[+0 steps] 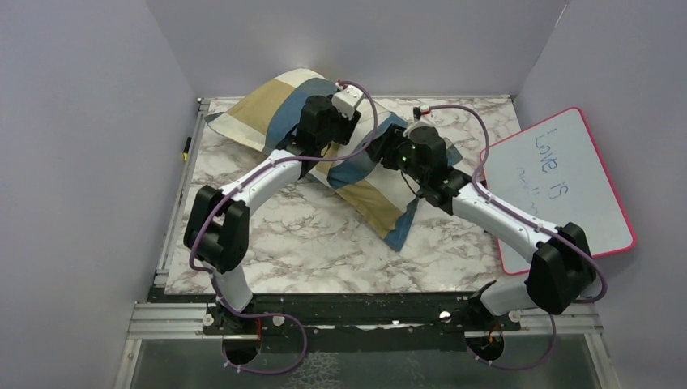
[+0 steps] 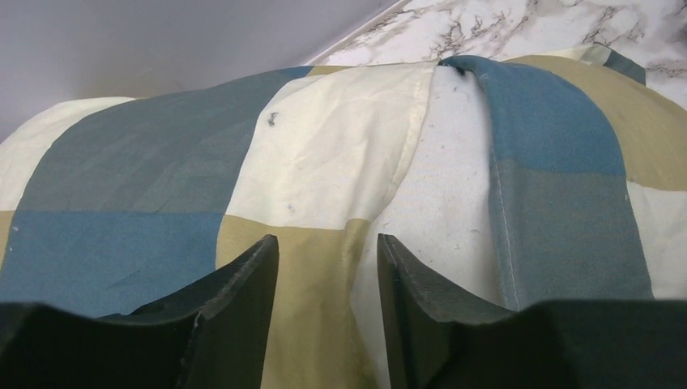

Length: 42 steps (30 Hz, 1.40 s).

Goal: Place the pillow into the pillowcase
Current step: Smooth out the pillow in the pillowcase.

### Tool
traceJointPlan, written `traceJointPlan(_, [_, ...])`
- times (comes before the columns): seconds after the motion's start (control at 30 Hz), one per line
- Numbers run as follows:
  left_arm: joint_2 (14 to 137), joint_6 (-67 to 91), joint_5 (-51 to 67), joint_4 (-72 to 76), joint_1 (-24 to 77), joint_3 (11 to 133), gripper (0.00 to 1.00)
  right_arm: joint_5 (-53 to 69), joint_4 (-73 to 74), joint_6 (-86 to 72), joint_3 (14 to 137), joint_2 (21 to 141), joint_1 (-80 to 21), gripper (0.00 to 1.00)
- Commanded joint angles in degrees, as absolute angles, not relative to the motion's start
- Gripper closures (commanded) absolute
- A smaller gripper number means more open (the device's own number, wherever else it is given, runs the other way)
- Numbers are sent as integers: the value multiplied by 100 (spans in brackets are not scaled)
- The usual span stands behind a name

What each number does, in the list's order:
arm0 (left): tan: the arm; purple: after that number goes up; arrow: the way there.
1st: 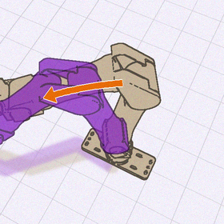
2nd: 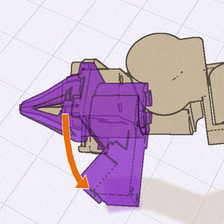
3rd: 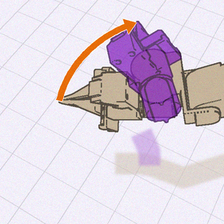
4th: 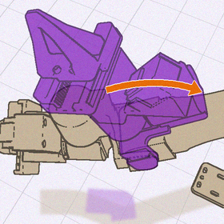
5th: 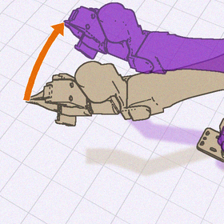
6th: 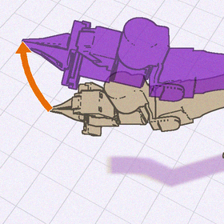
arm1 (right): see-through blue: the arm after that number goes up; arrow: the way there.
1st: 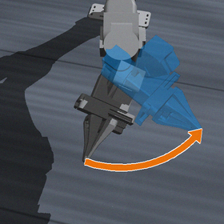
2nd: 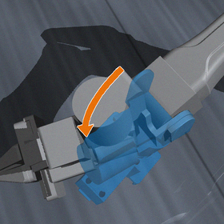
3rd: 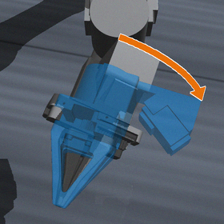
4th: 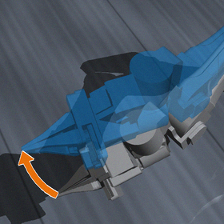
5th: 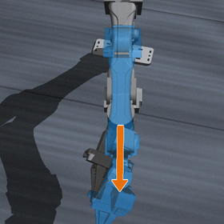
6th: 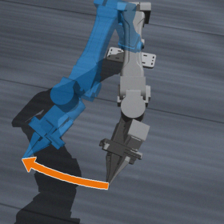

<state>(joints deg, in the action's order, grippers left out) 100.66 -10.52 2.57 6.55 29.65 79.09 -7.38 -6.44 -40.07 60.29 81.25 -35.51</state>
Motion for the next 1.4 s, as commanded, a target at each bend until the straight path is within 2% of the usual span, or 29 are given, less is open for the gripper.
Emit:
traceJointPlan(0.0, [10037, -1208, 433, 521, 2979, 8043, 48, -626, -931, -4105, 5930, 8182, -3505, 48])
traceJointPlan(0.07, [10051, -1243, 406, 517, 2980, 8012, 48, -653, -958, -4117, 5887, 8174, -3501, 48])
traceJointPlan(0.23, [10181, -1339, 456, 443, 2984, 8024, 59, -648, -1040, -4139, 5842, 8234, -3490, 49])
traceJointPlan(0.27, [10186, -1332, 545, 445, 2980, 8024, 64, -650, -1064, -4152, 5835, 8260, -3489, 49])
traceJointPlan(0.3, [10193, -1321, 650, 442, 2980, 8032, 74, -650, -1127, -4168, 5827, 8291, -3484, 49])
traceJointPlan(0.33, [10191, -1320, 743, 427, 2980, 8056, 92, -630, -1225, -4199, 5797, 8334, -3476, 50])
traceJointPlan(0.37, [10176, -1289, 854, 382, 2979, 8104, 100, -561, -1376, -4223, 5778, 8406, -3461, 53])
traceJointPlan(0.53, [9795, -629, 2019, 329, 2982, 8320, 100, -412, -1849, -4521, 5950, 9069, -3376, 72])
traceJointPlan(0.6, [9548, 142, 2575, 660, 2980, 8177, 100, -371, -2245, -4485, 5978, 9383, -3373, 78])
traceJointPlan(0.7, [9172, 1253, 3187, 1691, 2979, 7301, 100, -334, -2674, -4591, 6014, 9810, -3335, 84])
traceJointPlan(0.83, [9031, 2540, 3538, 2711, 2882, 6408, 100, -249, -3313, -4622, 5887, 10040, -3306, 87])
traceJointPlan(1.0, [9093, 2699, 3710, 2395, 2671, 6232, 98, 272, -3692, -4590, 5842, 10060, -3127, 87])
traceJointPlan(1.07, [9121, 2726, 3908, 2126, 2462, 6242, 86, 345, -3586, -4603, 5781, 9846, -3066, 85])
traceJointPlan(1.17, [9021, 2646, 4310, 1648, 2126, 6327, 65, 309, -3496, -4596, 5601, 9384, -3046, 76])
traceJointPlan(1.27, [8757, 2048, 4148, 915, 2048, 6421, 57, 289, -3346, -4766, 5491, 9094, -3032, 68])
traceJointPlan(1.37, [8548, 1671, 3924, 426, 2018, 6446, 53, 442, -3618, -4973, 5347, 8984, -3037, 61])
